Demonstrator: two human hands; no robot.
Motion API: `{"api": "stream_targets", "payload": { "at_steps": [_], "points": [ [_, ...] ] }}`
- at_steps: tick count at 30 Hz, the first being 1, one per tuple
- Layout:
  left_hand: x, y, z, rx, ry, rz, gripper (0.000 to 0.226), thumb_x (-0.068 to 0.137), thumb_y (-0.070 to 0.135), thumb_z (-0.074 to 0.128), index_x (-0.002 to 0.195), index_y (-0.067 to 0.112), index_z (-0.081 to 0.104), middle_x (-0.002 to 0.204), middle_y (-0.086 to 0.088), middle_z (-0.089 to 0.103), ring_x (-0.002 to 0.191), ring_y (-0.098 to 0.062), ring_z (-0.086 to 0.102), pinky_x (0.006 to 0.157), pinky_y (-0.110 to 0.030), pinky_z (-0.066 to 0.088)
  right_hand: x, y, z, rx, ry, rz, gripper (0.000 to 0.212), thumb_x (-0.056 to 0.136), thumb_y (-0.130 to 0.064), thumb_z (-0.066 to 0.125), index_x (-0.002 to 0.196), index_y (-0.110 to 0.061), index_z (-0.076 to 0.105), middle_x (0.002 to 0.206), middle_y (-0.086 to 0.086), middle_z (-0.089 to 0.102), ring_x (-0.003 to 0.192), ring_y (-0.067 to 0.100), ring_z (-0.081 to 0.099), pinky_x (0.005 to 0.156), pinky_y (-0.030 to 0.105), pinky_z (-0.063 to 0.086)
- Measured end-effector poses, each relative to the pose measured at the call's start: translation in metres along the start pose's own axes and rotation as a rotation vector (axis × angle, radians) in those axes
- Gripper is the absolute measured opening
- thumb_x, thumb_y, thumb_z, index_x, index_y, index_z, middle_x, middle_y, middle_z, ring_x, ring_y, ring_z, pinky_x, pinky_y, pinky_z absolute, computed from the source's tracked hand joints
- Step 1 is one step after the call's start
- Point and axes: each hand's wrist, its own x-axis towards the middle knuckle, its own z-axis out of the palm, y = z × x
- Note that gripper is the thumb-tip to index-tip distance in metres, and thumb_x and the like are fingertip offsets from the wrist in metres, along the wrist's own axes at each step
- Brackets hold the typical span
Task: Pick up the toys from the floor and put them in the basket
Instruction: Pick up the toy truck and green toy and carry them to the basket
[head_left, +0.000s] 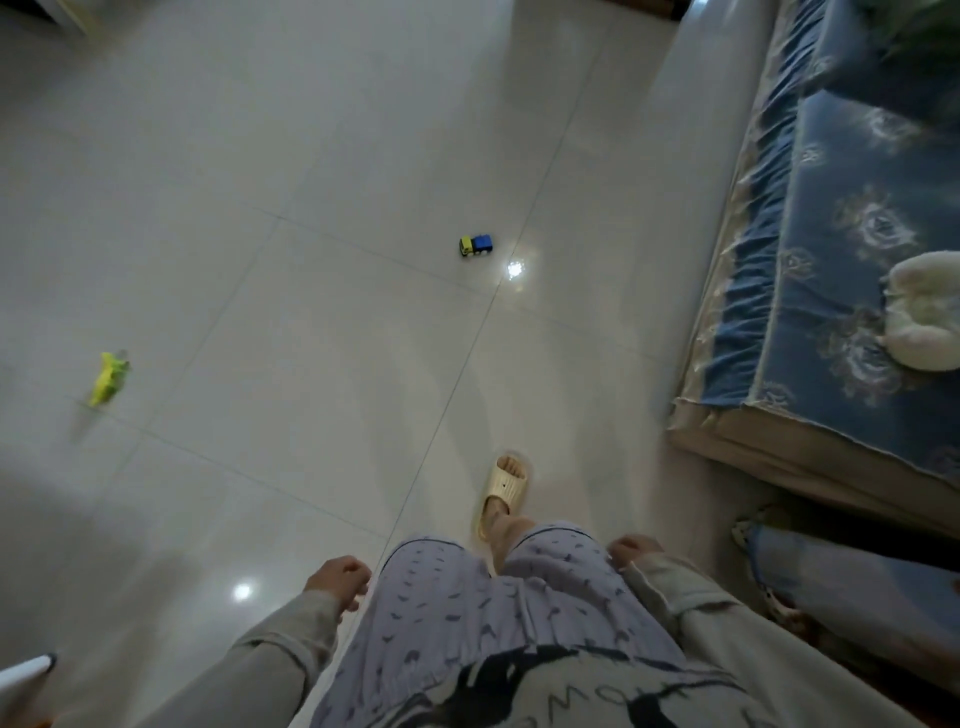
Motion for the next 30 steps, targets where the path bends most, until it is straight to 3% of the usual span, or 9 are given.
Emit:
{"api": "stream_targets", "payload": {
  "at_steps": [2, 4, 7, 9, 12, 17, 23, 27, 30],
  "points": [
    [0.0, 0.02, 0.0, -0.013, -0.002, -0.022, 0.01, 0.087, 0.014, 0.051, 0.084, 0.009, 0.059, 0.088, -0.014, 0.06, 0.066, -0.024, 0.052, 0.06, -0.025, 0.037, 0.002, -0.028, -0.031, 0.139, -0.015, -0.054, 0.017, 0.094, -0.008, 0.047, 0.085, 0.001, 0.059, 0.087, 0.019, 0.059, 0.076, 0.024, 0.055, 0.071, 0.029, 0.042],
    [0.004, 0.046, -0.003, -0.028, 0.011, 0.001, 0.012, 0.087, 0.011, 0.052, 0.083, 0.008, 0.062, 0.094, -0.017, 0.063, 0.075, -0.028, 0.056, 0.068, -0.034, 0.045, 0.011, -0.061, -0.061, 0.225, 0.017, -0.096, 0.014, 0.095, -0.008, 0.046, 0.087, -0.001, 0.056, 0.07, 0.01, 0.053, 0.057, 0.021, 0.05, 0.055, 0.024, 0.04],
    [0.006, 0.085, -0.013, -0.012, 0.081, 0.024, 0.017, 0.087, 0.009, 0.053, 0.092, 0.003, 0.068, 0.104, -0.019, 0.066, 0.097, -0.04, 0.061, 0.079, -0.04, 0.048, 0.02, -0.104, -0.095, 0.12, 0.01, -0.169, 0.025, 0.095, -0.009, 0.047, 0.112, 0.003, 0.06, 0.074, 0.008, 0.057, 0.054, 0.014, 0.049, 0.046, 0.018, 0.039],
    [0.01, 0.11, -0.022, -0.066, 0.049, 0.024, 0.014, 0.087, 0.007, 0.052, 0.082, 0.007, 0.065, 0.095, -0.017, 0.063, 0.081, -0.037, 0.059, 0.068, -0.032, 0.042, 0.029, -0.13, -0.116, 0.107, 0.016, -0.21, 0.03, 0.094, -0.009, 0.047, 0.118, 0.006, 0.058, 0.089, 0.017, 0.061, 0.054, 0.012, 0.05, 0.041, 0.013, 0.039],
    [0.024, 0.15, -0.042, -0.091, 0.023, 0.002, 0.012, 0.089, 0.01, 0.049, 0.082, 0.01, 0.059, 0.09, -0.015, 0.06, 0.07, -0.027, 0.054, 0.063, -0.027, 0.039, 0.045, -0.161, -0.143, 0.129, 0.047, -0.249, 0.031, 0.094, -0.01, 0.048, 0.118, 0.006, 0.058, 0.106, 0.026, 0.065, 0.055, 0.011, 0.052, 0.046, 0.015, 0.041],
    [0.055, 0.221, -0.083, -0.055, 0.044, 0.031, 0.011, 0.09, 0.012, 0.049, 0.085, 0.011, 0.059, 0.09, -0.014, 0.06, 0.062, -0.023, 0.051, 0.055, -0.022, 0.033, 0.078, -0.196, -0.173, 0.131, 0.046, -0.199, 0.025, 0.092, -0.012, 0.049, 0.111, -0.001, 0.062, 0.09, 0.01, 0.061, 0.058, 0.014, 0.055, 0.05, 0.018, 0.04],
    [0.08, 0.33, -0.147, 0.052, 0.045, 0.019, 0.01, 0.09, 0.013, 0.049, 0.086, 0.009, 0.057, 0.091, -0.014, 0.059, 0.062, -0.023, 0.05, 0.057, -0.024, 0.035, 0.1, -0.236, -0.205, 0.199, 0.056, -0.011, 0.03, 0.089, -0.01, 0.051, 0.061, -0.018, 0.055, 0.068, 0.006, 0.058, 0.07, 0.024, 0.057, 0.064, 0.026, 0.042],
    [0.093, 0.421, -0.183, 0.033, 0.022, 0.101, 0.011, 0.09, 0.014, 0.049, 0.082, 0.011, 0.056, 0.092, -0.013, 0.06, 0.068, -0.024, 0.053, 0.054, -0.022, 0.034, 0.114, -0.261, -0.231, 0.192, 0.069, 0.061, 0.028, 0.09, -0.003, 0.054, 0.062, -0.003, 0.058, 0.061, 0.015, 0.058, 0.061, 0.024, 0.054, 0.069, 0.035, 0.045],
    [0.099, 0.487, -0.206, -0.063, 0.015, 0.192, 0.01, 0.091, 0.013, 0.048, 0.088, 0.009, 0.057, 0.091, -0.014, 0.059, 0.061, -0.021, 0.051, 0.053, -0.022, 0.034, 0.127, -0.285, -0.247, 0.213, 0.08, 0.061, 0.024, 0.089, -0.007, 0.056, 0.094, 0.014, 0.067, 0.085, 0.022, 0.064, 0.079, 0.025, 0.057, 0.063, 0.016, 0.04]
  ]
}}
